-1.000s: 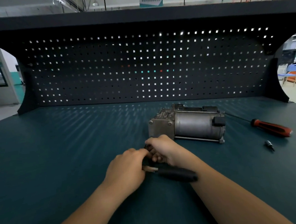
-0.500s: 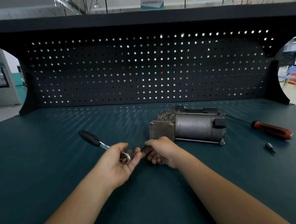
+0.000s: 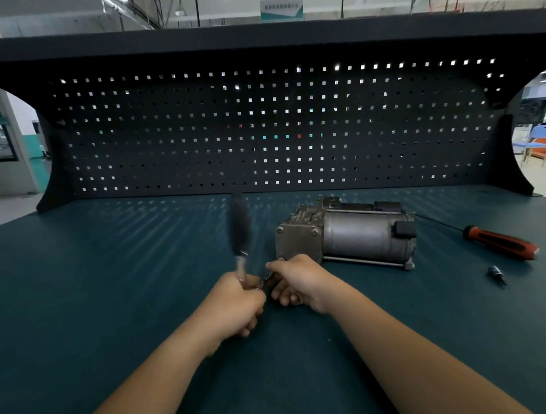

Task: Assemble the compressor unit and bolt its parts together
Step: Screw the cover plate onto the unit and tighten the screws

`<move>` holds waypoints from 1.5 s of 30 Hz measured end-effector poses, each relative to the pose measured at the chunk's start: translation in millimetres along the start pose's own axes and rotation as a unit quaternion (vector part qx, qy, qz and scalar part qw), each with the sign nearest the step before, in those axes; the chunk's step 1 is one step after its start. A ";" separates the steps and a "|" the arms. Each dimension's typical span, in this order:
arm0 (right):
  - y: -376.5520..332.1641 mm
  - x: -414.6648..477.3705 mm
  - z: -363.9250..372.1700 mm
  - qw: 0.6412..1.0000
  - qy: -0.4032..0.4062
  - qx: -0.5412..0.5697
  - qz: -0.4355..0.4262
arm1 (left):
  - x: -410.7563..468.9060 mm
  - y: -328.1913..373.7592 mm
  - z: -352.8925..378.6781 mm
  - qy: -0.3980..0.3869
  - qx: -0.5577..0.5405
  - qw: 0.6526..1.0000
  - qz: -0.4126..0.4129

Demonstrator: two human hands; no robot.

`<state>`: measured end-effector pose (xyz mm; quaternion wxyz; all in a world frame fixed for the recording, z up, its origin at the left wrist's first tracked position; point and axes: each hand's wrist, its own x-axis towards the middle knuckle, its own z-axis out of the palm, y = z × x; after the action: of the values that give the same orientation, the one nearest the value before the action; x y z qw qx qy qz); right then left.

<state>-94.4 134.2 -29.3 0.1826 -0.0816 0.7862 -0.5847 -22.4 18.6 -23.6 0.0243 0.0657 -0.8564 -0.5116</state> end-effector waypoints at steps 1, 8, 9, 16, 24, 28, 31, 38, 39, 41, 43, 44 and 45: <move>1.0 0.7 0.1 1.000 0.001 0.003 -0.011 | 0.2 -3.6 1.8 0.006 0.147 0.987 0.063; 1.5 2.5 -2.0 0.996 0.010 -0.067 -0.057 | -1.3 -6.8 6.2 0.087 0.440 0.875 0.180; 1.7 1.4 -1.8 0.997 0.010 -0.057 -0.054 | -0.6 -6.7 6.1 0.084 0.430 0.881 0.177; 1.4 -3.9 0.7 0.999 0.009 -0.015 -0.029 | 3.1 9.6 -2.1 -0.002 -0.407 0.904 -0.130; -0.3 -3.0 -0.1 1.000 0.010 -0.008 -0.016 | 5.6 11.2 -19.2 0.072 -0.648 0.745 -0.140; -0.4 -3.4 1.0 1.000 0.011 -0.016 -0.018 | 8.1 7.1 -17.3 0.050 -0.580 0.796 -0.162; -0.4 -3.4 0.1 1.000 0.011 -0.011 -0.009 | 7.3 5.9 -16.0 0.014 -0.564 0.807 -0.174; 4.3 1.4 -38.0 0.986 0.066 0.147 0.051 | 0.2 15.9 -11.6 -0.006 -0.465 0.871 -0.158; 5.8 2.4 -43.1 0.981 0.070 0.172 0.055 | -1.1 17.2 -11.8 -0.006 -0.465 0.872 -0.155; 7.6 3.6 -47.1 0.975 0.074 0.200 0.060 | -3.1 18.8 -12.1 -0.008 -0.473 0.868 -0.151; 8.0 5.1 -45.4 0.977 0.085 0.189 0.059 | -4.5 19.6 -11.2 -0.013 -0.479 0.865 -0.151; 8.2 5.9 -44.1 0.978 0.093 0.180 0.057 | -4.4 19.4 -10.3 -0.014 -0.478 0.865 -0.151; 8.1 6.6 -43.0 0.978 0.099 0.174 0.054 | -4.1 19.2 -9.2 -0.013 -0.475 0.866 -0.152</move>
<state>-116.2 172.7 -27.5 0.1470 0.0525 0.6897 -0.7071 -19.0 20.1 -2.3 -0.0367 0.1687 -0.4890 -0.8550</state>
